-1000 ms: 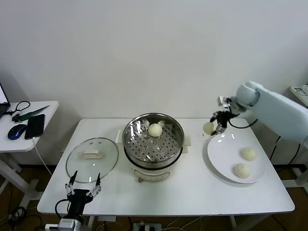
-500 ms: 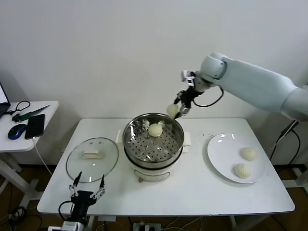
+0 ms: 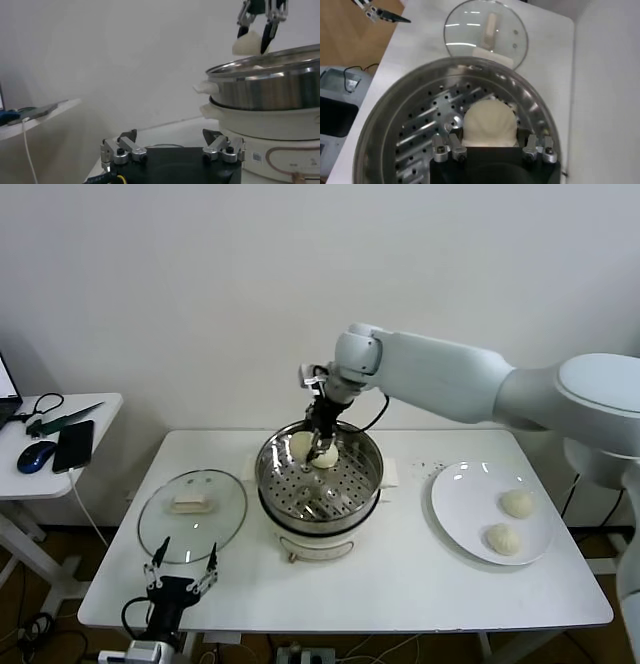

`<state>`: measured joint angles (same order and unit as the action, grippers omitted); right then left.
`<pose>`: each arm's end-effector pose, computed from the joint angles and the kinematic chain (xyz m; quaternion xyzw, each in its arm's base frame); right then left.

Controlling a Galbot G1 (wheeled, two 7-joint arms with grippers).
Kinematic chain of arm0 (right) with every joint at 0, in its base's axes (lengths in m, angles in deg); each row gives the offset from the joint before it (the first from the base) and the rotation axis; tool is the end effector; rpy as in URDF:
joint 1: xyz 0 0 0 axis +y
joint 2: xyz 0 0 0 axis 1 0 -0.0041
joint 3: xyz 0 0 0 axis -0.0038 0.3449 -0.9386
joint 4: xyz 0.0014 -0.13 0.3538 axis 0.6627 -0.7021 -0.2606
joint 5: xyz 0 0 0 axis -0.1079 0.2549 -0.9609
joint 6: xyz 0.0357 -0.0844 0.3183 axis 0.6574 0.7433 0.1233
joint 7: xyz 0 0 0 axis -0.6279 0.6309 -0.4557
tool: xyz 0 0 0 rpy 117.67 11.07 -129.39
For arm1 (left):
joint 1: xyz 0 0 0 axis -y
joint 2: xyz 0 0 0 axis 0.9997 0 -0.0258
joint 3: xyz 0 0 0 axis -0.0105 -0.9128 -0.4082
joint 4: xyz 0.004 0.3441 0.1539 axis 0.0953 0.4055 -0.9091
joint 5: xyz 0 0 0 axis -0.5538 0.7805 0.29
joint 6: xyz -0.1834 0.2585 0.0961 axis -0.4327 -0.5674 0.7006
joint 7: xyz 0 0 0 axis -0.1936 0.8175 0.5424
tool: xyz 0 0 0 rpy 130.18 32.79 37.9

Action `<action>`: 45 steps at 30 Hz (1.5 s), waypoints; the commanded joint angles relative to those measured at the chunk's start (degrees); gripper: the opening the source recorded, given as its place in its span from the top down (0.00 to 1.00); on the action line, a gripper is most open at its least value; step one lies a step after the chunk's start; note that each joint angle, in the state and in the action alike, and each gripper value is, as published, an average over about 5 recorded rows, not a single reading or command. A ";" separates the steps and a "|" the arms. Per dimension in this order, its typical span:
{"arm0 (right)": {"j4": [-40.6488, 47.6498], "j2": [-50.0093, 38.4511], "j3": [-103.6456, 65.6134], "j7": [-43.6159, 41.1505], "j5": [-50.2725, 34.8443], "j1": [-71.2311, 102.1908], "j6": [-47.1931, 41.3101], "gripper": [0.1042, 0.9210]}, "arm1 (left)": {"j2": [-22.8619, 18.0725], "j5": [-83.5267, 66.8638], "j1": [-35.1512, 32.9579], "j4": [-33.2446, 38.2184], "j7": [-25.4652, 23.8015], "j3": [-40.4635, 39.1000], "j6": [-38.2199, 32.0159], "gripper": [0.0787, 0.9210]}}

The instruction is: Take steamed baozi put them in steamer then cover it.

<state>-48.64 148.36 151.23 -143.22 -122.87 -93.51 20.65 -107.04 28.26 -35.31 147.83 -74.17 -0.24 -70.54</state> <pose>0.6041 0.1442 -0.0586 0.6021 -0.5424 0.4899 0.3213 0.0986 0.0647 -0.3723 0.0046 -0.9917 -0.1127 0.0614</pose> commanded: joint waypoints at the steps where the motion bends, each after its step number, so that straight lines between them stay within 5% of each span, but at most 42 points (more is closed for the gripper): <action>1: 1.60 4.16 1.12 0.80 1.83 4.16 -0.45 0.29 | -0.11 -0.30 0.20 0.11 0.00 0.07 0.17 0.12; 12: 3.47 4.54 0.32 0.77 3.81 5.85 0.06 0.28 | -0.47 -0.11 0.61 -0.19 -0.02 -0.20 0.30 0.12; 24: 1.16 1.37 -0.78 -1.12 5.11 3.22 1.51 0.12 | -0.43 -0.04 0.32 -0.58 0.09 -0.08 0.15 0.12; 37: -17.10 -24.55 1.37 -5.82 5.73 -11.37 5.22 0.12 | -0.87 -0.40 0.34 0.22 0.11 -0.11 0.71 0.12; 45: -24.25 -41.94 -3.24 -6.99 18.19 -2.72 6.50 0.12 | -1.97 -0.09 0.86 1.22 0.11 -0.42 1.68 0.12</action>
<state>-63.19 126.50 151.15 -148.54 -114.36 -99.44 25.64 -108.42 27.94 -34.66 148.51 -74.03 -0.58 -69.37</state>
